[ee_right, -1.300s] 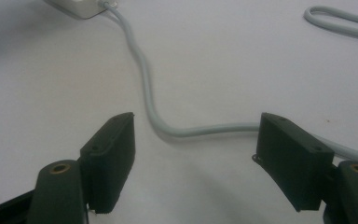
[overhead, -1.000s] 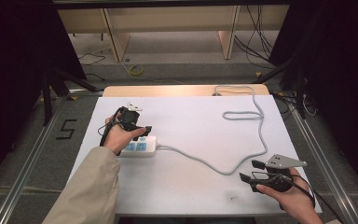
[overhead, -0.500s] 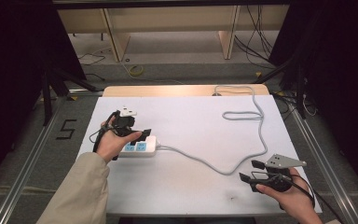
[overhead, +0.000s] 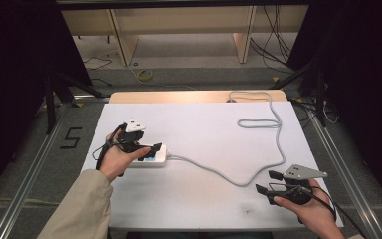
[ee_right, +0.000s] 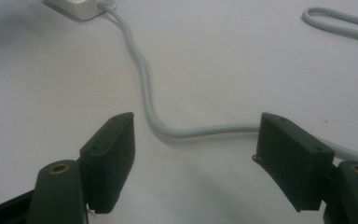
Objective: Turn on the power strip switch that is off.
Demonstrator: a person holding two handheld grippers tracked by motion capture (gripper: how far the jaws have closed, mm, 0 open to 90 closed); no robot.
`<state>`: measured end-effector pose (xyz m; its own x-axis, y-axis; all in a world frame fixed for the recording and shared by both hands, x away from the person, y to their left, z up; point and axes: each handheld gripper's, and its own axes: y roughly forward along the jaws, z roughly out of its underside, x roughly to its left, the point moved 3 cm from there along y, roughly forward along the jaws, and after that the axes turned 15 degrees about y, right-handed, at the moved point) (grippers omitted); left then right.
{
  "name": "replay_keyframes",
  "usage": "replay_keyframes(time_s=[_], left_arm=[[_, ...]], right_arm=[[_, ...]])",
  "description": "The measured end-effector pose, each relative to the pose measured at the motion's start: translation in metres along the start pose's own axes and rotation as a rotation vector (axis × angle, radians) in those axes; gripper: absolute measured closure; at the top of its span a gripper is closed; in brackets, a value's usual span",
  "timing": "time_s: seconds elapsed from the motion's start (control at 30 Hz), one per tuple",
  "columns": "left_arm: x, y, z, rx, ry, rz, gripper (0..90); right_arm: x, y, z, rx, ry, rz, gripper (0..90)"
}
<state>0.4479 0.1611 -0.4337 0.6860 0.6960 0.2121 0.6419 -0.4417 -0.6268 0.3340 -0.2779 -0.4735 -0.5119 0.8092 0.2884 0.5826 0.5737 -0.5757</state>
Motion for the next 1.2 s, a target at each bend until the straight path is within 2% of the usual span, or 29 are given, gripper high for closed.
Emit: replay_keyframes(time_s=[0.27, 0.5, 0.63, 0.8, 1.2], left_arm=[[-0.009, -0.009, 0.005, -0.027, 0.008, -0.008, 18.7], [-0.019, -0.015, 0.014, -0.031, 0.029, 0.002, 17.8], [-0.022, -0.018, 0.017, -0.041, 0.038, -0.001, 17.8], [-0.026, -0.022, 0.022, -0.053, 0.056, 0.019, 17.0], [-0.027, -0.035, 0.042, -0.059, 0.067, 0.009, 16.0]], right_arm=[[0.000, 0.000, 0.000, -0.001, 0.001, -0.001, 28.5], [0.001, -0.001, 0.000, -0.007, -0.001, -0.002, 28.5], [0.001, 0.000, 0.000, -0.007, 0.000, -0.002, 28.5], [0.000, 0.000, 0.000, -0.006, -0.003, -0.003, 28.5], [0.001, 0.000, 0.000, -0.002, -0.002, -0.003, 28.4]])
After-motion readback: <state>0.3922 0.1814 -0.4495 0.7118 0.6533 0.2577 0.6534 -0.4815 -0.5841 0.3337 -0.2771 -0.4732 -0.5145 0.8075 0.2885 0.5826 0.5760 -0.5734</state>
